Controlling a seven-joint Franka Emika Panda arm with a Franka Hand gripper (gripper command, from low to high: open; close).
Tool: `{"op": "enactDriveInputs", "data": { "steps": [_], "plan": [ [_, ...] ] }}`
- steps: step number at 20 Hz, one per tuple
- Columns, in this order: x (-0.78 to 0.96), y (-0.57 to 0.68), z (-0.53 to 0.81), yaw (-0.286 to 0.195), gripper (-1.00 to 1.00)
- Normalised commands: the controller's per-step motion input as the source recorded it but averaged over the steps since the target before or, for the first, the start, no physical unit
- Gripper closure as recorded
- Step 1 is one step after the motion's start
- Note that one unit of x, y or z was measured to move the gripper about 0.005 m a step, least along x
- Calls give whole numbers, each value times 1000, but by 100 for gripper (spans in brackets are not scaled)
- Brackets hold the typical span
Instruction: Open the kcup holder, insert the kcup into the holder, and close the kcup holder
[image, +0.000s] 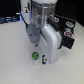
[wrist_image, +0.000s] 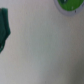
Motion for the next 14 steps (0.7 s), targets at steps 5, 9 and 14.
{"op": "enactDriveInputs", "data": {
  "steps": [5,9,14],
  "plan": [
    [222,-238,-128,-167,-100],
    [39,33,-132,-91,-100],
    [-65,32,-3,-11,-100]
  ]
}}
